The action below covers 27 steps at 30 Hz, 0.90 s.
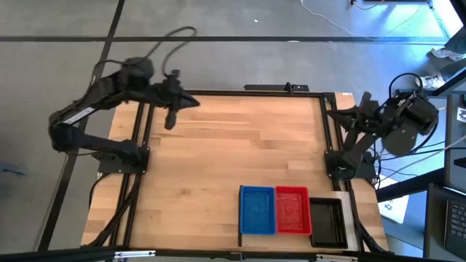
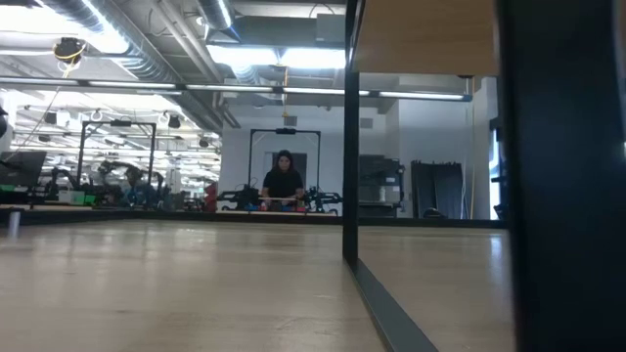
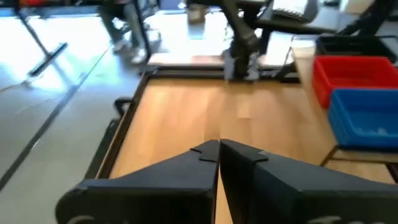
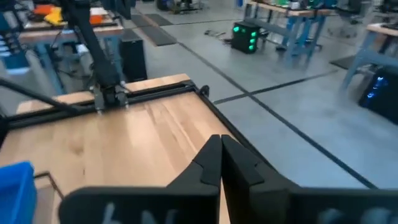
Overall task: Stack baskets on shelf by color
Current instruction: Return to Home Position
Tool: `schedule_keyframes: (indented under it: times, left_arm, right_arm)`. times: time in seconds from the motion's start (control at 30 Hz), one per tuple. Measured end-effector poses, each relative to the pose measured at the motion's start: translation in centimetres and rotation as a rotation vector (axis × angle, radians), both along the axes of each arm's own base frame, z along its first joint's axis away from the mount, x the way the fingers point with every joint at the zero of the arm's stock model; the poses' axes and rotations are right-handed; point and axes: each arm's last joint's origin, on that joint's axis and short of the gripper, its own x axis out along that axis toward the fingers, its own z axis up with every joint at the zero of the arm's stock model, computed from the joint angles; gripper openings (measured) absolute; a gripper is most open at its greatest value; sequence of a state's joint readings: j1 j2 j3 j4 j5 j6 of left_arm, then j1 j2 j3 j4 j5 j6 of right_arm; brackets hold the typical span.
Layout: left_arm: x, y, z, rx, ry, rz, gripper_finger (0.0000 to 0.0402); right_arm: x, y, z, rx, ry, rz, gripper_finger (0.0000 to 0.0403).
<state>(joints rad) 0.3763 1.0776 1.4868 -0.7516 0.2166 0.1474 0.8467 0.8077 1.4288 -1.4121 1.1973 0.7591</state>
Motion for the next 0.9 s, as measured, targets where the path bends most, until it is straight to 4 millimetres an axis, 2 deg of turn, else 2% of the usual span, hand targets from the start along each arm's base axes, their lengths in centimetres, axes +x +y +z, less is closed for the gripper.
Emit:
schedule_keyframes:
  times: [0.13,0.27,0.43,0.53,0.7,0.9]
  left_arm:
    - [-2.6,-1.5,0.7,0.0,-0.027,0.077,0.0001]
    - [-5.0,-2.6,0.6,0.008,-0.08,0.11,0.0]
    - [-7.3,-3.3,-2.4,-0.046,-0.137,0.188,0.0]
    - [-8.4,-3.6,-4.1,-0.051,-0.244,0.187,0.0]
    - [-10.0,-3.9,-7.1,-0.062,-0.333,0.234,0.0]
    - [-11.1,-4.0,-10.5,-0.04,-0.403,0.308,0.0]
  right_arm:
    - [-2.0,-2.1,0.1,0.071,-0.01,0.061,0.0002]
    - [-3.4,-3.6,-0.1,0.122,-0.01,0.125,0.0001]
    - [-3.8,-3.8,-0.2,0.133,0.045,0.239,0.0001]
    - [-3.5,-3.3,-0.7,0.105,0.076,0.277,0.0]
    - [-3.3,-3.1,-3.2,0.102,0.095,0.238,0.0]
    - [-3.4,-3.3,-6.0,0.211,0.027,0.216,0.0]
